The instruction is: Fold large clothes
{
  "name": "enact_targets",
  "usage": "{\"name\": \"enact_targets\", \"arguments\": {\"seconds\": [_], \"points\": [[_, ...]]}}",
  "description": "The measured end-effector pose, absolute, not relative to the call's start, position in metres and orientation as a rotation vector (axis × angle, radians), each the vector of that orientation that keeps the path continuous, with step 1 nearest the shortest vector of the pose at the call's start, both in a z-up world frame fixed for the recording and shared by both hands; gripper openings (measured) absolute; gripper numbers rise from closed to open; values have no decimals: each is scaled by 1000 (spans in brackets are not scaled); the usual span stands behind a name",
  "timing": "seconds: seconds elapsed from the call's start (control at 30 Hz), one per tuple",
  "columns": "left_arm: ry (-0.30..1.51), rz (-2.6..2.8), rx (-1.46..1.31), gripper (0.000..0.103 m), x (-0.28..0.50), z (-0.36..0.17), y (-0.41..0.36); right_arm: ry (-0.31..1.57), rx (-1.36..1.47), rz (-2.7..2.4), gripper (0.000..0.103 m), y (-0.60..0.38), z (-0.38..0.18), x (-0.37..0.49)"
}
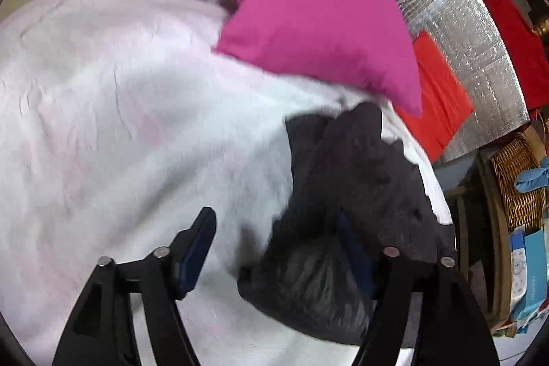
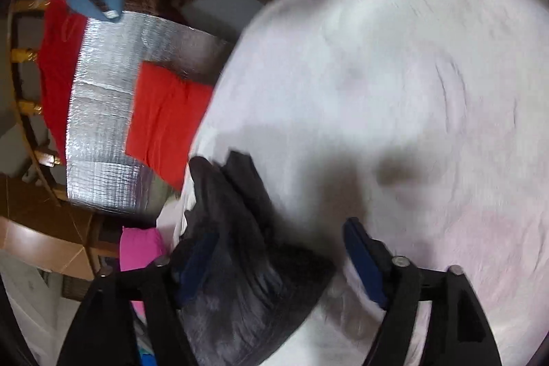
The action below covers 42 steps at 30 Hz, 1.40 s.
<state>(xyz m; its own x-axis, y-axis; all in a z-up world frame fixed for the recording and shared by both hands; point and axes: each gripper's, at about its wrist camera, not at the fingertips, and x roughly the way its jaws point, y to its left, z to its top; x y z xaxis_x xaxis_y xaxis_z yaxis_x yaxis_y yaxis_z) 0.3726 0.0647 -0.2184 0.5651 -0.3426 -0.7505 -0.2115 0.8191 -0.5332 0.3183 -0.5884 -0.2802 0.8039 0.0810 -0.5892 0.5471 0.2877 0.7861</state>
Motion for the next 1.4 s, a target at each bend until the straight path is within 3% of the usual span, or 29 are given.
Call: {"name": "enact_targets", "arguments": {"seconds": [0.37, 0.47, 0.67, 0.73, 0.87, 0.9, 0.97, 1.03, 1.1, 1.23, 1.3, 1.33, 1.37, 1.4], "points": [[1132, -295, -531, 77, 429, -244, 32, 823, 1187, -110, 84, -596, -316, 394], [1174, -339, -550, 78, 442, -256, 20, 804, 1195, -77, 90, -595, -321, 394], [1188, -452, -597, 78, 454, -259, -2, 841, 1187, 132, 90, -565, -320, 412], [1179, -463, -610, 78, 455, -258, -7, 880, 1070, 104, 88, -546, -315, 422], [1151, -466, -615, 74, 454, -254, -10, 903, 1015, 8, 58, -541, -313, 420], [1140, -459, -617, 69, 453, -253, -10, 898, 1027, 5, 51, -542, -313, 419], [1120, -424, -590, 41, 451, -249, -9, 869, 1023, -10, 41, -542, -305, 413], [1100, -421, -609, 32, 448, -244, -4, 840, 959, -27, 33, -535, -287, 410], [1063, -441, -621, 29, 444, -233, -2, 790, 932, -8, 31, -528, -269, 413], [1054, -431, -580, 31, 440, -227, -6, 785, 871, -44, 30, -521, -270, 412], [1120, -382, -574, 43, 444, -241, -2, 855, 928, -72, 36, -527, -294, 416], [1172, -351, -588, 59, 447, -251, -1, 850, 965, -61, 41, -531, -297, 414], [1214, -333, -629, 66, 448, -260, 3, 835, 1020, -44, 44, -536, -298, 410], [1218, -340, -675, 66, 447, -263, 7, 824, 1052, -38, 47, -541, -296, 406]]}}
